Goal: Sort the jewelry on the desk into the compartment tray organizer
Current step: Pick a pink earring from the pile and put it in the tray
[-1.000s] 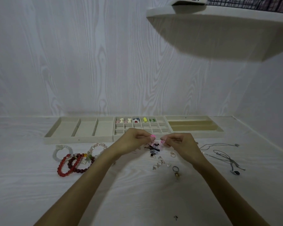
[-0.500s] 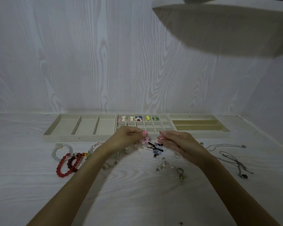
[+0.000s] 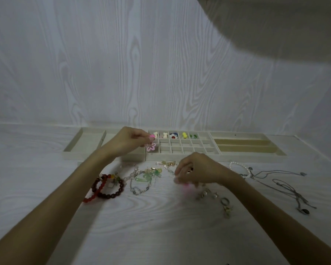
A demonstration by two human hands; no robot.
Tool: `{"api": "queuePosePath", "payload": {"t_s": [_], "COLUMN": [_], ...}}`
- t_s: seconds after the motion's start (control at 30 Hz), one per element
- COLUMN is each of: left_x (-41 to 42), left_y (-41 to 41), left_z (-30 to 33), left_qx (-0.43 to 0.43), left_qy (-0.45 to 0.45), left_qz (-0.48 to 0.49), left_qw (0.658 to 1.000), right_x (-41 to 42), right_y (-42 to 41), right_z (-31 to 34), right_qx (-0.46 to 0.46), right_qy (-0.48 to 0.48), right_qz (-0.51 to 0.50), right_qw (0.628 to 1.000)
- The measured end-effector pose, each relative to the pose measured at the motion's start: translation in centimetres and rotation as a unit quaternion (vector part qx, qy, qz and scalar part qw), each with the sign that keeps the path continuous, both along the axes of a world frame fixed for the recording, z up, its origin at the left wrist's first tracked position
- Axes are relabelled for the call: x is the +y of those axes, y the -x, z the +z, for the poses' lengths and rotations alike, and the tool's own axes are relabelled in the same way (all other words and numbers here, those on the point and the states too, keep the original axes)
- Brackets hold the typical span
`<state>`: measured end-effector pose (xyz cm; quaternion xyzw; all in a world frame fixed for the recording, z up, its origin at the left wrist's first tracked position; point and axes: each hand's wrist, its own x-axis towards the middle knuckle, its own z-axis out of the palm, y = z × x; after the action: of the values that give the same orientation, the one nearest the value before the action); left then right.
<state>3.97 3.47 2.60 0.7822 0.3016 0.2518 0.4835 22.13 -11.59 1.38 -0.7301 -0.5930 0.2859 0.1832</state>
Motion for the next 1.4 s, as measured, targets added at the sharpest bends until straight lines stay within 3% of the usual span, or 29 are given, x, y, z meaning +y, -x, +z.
{"api": "queuePosePath", "payload": {"t_s": [0.23, 0.53, 0.7, 0.87, 1.0, 1.1, 1.27, 1.4], "left_x": [-0.2, 1.4, 3.1, 4.8, 5.8, 6.4, 6.1, 6.1], "left_y": [-0.6, -2.3, -3.6, -4.2, -4.3, -4.5, -5.0, -5.0], "left_z": [-0.1, 1.6, 1.9, -0.1, -2.3, -3.3, -4.3, -3.9], "left_qx": [-0.006, 0.009, 0.018, -0.009, 0.023, 0.057, 0.114, 0.16], "left_qy": [0.017, -0.005, -0.029, -0.038, -0.048, -0.057, -0.138, -0.222], "left_qz": [-0.043, -0.053, -0.019, 0.026, 0.008, 0.004, 0.09, 0.091], "left_qw": [0.999, 0.999, 0.999, 0.999, 0.999, 0.997, 0.98, 0.957], "right_x": [3.5, 6.9, 9.3, 12.0, 13.0, 13.2, 13.6, 14.0], "right_y": [0.8, 0.9, 0.5, -0.4, -1.2, -1.8, -2.5, -3.0], "right_z": [2.8, 3.8, 4.0, 2.3, 0.4, -0.9, -1.5, -1.4], "right_qx": [-0.006, -0.158, -0.108, 0.009, 0.065, 0.059, -0.005, -0.033], "right_qy": [-0.203, -0.275, -0.31, -0.284, -0.239, -0.228, -0.173, -0.134], "right_qz": [-0.04, -0.059, -0.088, -0.113, -0.137, -0.132, -0.09, -0.056], "right_qw": [0.978, 0.946, 0.94, 0.952, 0.959, 0.963, 0.981, 0.989]}}
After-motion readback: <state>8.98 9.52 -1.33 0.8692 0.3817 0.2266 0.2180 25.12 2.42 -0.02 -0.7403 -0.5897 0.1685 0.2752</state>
